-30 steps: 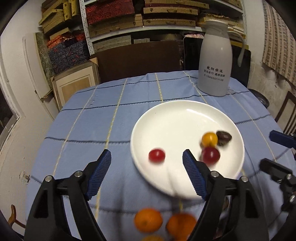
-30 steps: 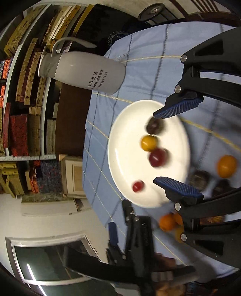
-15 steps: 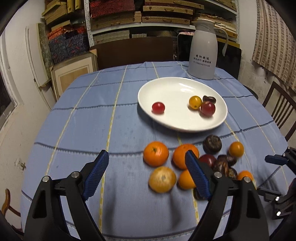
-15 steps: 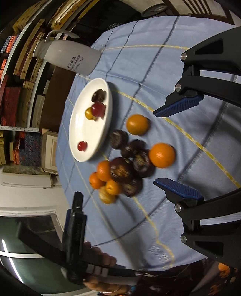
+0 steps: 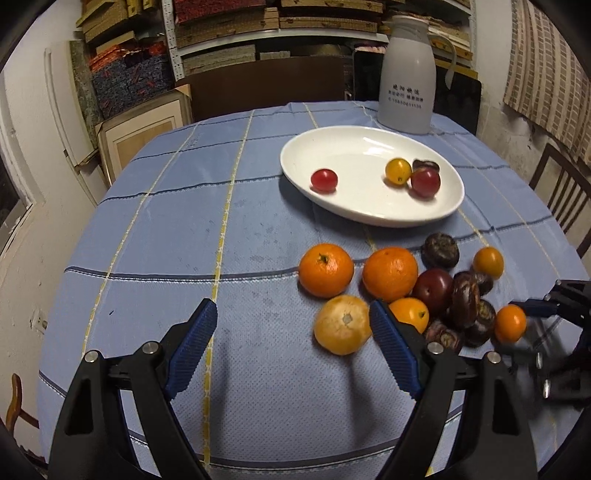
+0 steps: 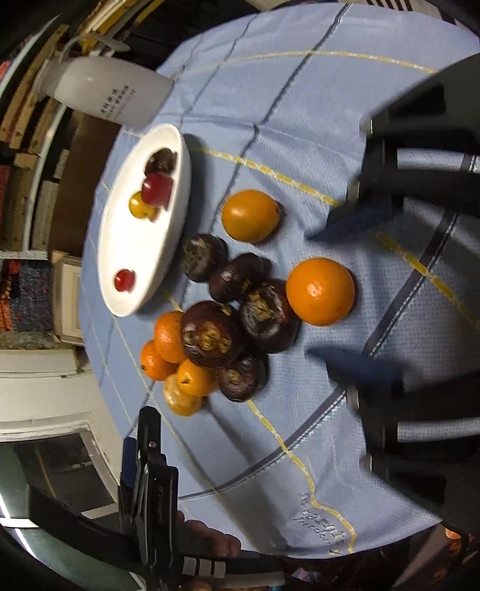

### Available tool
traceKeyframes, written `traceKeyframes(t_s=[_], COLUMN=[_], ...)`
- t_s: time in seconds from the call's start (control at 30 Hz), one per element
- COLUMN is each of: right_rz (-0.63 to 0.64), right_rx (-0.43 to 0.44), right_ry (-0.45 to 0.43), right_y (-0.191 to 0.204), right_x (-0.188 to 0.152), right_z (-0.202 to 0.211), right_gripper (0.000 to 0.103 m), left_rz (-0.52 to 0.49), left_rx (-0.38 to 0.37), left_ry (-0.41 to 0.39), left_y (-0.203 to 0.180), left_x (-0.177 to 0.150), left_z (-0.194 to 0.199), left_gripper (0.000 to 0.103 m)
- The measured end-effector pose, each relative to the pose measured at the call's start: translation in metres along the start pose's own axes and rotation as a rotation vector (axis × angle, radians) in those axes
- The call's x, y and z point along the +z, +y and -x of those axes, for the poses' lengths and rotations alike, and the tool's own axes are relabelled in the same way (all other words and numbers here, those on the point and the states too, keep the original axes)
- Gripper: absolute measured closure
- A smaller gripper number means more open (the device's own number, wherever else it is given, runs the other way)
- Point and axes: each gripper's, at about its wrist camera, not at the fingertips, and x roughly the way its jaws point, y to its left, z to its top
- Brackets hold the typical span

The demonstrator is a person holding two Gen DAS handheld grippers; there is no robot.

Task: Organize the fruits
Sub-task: 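Open both tools and pull back toward the fruit cluster, then grasp pale tangerine with left tool while right tool grasps orange, place both on plate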

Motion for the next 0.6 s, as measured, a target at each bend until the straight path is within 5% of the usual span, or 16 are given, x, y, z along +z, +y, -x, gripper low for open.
traceKeyframes(t_s=[0.6], right_rz=[-0.026], right_rx=[0.029], right_ry=[-0.016], right_y=[-0.007], right_x=[-0.001], right_z=[0.011], right_gripper=[0.067], left_rz=[-0.149], left_rx=[-0.042], left_ry=[0.035], left_y=[-0.018], left_x=[-0.008], left_z=[-0.04], left_gripper=[0.021])
